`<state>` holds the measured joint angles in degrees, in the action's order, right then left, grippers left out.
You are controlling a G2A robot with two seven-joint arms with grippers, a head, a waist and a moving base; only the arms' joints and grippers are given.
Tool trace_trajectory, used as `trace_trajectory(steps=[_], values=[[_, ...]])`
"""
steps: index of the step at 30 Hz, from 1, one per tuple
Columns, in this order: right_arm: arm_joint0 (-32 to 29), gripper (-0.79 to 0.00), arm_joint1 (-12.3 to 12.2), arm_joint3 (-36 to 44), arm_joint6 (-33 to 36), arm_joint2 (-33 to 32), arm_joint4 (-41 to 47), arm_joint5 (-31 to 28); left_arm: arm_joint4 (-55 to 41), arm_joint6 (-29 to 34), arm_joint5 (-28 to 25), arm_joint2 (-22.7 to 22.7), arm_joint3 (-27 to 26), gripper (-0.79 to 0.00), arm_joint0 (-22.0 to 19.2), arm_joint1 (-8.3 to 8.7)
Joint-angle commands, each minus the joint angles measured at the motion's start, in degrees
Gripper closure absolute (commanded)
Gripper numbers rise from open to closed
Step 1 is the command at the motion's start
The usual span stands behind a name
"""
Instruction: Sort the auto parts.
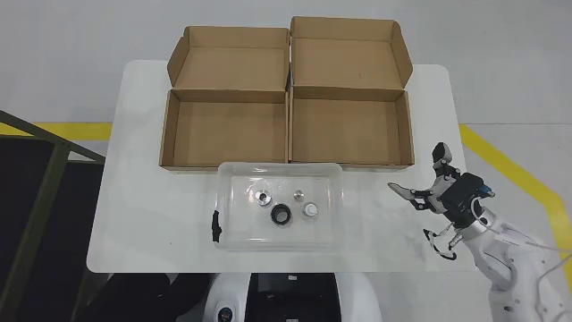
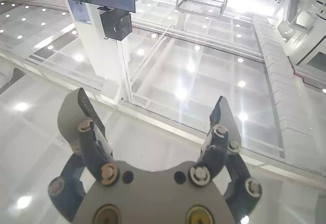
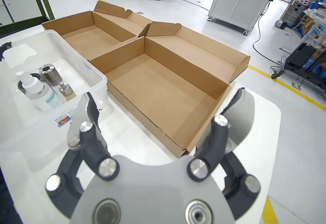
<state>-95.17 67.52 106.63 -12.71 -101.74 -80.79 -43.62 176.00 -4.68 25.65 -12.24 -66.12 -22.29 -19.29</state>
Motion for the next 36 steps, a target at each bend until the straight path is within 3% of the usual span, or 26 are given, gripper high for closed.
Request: trace_trajectory(steps=[1,18,24,36], values=[[0.0,-0.785,0.0,0.0,0.0,0.0,0.0,0.0,0.0,0.0,0.0,0.0,0.0,-0.785,0.0,0.00],[0.0,-0.785,0.0,0.5,1.0,0.6,0.4,0.1,0.0,0.0,0.0,0.0,0.0,-0.785,0.0,0.00],[0.5,-0.785,-0.6,5.9,8.5,3.4,-1.4,-5.3,0.0,0.0,0.0,0.0,0.0,-0.785,0.0,0.00],[4.9,-0.785,-1.5,10.1,16.5,13.0,0.4,-14.4,0.0,0.0,0.0,0.0,0.0,-0.785,0.0,0.00]])
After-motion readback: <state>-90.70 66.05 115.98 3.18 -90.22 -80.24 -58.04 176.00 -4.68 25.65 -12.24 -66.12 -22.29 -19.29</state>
